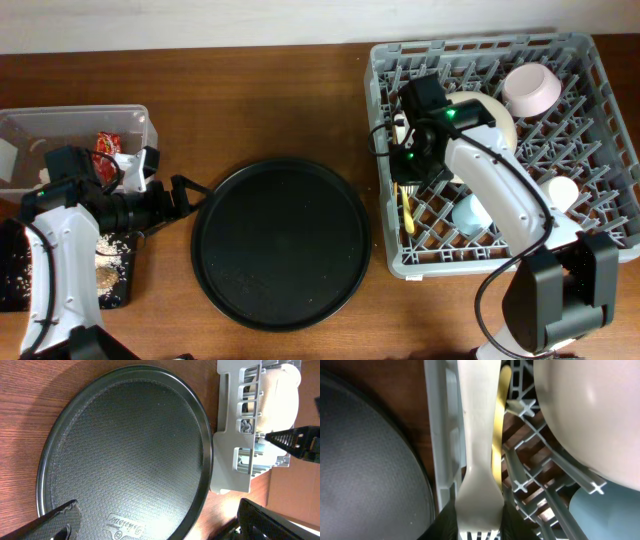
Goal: Sort waste into correct bins and load items into the dishwasher rack
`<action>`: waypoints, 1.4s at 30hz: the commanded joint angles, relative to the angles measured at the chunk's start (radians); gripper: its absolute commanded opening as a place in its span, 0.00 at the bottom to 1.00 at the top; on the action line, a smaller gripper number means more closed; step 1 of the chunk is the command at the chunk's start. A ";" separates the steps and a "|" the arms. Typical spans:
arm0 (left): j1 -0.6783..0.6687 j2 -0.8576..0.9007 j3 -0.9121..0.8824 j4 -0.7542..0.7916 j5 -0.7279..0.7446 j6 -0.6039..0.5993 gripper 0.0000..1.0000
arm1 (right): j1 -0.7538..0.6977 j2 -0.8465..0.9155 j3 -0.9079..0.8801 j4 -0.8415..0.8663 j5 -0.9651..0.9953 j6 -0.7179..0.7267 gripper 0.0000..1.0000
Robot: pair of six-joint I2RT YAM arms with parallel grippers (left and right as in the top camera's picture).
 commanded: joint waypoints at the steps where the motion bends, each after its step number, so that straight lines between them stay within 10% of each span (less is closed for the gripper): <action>1: 0.005 0.003 0.012 -0.001 0.006 0.003 0.99 | 0.000 -0.005 -0.014 0.006 0.006 -0.042 0.21; 15: 0.005 0.003 0.012 -0.001 0.006 0.003 0.99 | -0.001 -0.072 0.076 -0.080 -0.052 -0.068 0.41; 17: 0.005 0.003 0.012 -0.001 0.006 0.003 0.99 | -0.001 -0.138 0.103 -0.108 -0.070 -0.068 0.62; 18: 0.005 0.003 0.012 -0.001 0.006 0.003 1.00 | -0.001 -0.162 0.103 -0.107 -0.070 -0.068 0.99; 36: 0.005 0.003 0.012 -0.001 0.006 0.003 1.00 | 0.001 -0.200 0.102 -0.111 -0.050 -0.069 0.98; 42: 0.005 0.003 0.012 -0.001 0.006 0.003 1.00 | 0.001 -0.521 0.101 0.159 -0.060 -0.027 0.98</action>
